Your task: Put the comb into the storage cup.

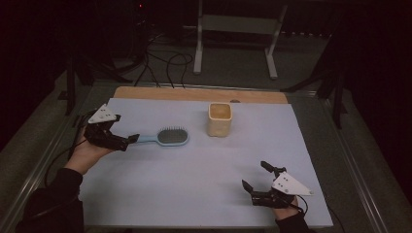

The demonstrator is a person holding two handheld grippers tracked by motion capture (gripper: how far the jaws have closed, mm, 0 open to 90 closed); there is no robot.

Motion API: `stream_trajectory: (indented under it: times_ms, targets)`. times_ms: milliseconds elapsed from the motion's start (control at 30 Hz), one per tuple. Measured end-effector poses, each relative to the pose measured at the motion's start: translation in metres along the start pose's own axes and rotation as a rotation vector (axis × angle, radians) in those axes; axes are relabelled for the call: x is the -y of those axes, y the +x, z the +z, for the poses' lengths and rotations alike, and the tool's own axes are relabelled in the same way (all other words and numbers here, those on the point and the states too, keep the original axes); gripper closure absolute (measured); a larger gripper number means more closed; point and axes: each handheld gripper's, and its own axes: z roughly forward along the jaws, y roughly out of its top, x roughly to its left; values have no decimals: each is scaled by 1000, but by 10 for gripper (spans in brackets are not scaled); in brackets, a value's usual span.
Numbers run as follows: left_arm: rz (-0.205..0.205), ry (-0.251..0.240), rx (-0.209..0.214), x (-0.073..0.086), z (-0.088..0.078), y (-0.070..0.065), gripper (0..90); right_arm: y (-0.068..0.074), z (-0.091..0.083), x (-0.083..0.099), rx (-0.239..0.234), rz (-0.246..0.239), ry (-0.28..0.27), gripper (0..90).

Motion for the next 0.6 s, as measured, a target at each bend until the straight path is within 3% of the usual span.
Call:
stream_trajectory:
  times_ms: [200,267,300,333,400,433,500,600]
  targets:
    - [-28,1,-13,2,11,9,62,0,0,0,4,-4,2,100]
    - [-22,12,-36,3,15,12,76,-1,0,0,0,7,-1,100]
    - [-33,24,-24,3,18,14,85,-1,0,1,-1,4,2,100]
    - [-28,29,-49,4,20,15,90,0,0,1,-1,3,3,100]
    - [-32,27,-45,6,24,18,127,0,0,1,-1,1,3,100]
    - [-31,20,-66,7,25,19,148,0,0,0,2,-3,1,100]
    - [-49,18,-56,8,27,22,180,0,-1,0,0,3,-2,100]
    - [-56,54,-70,8,34,25,221,1,-1,0,-1,2,-1,100]
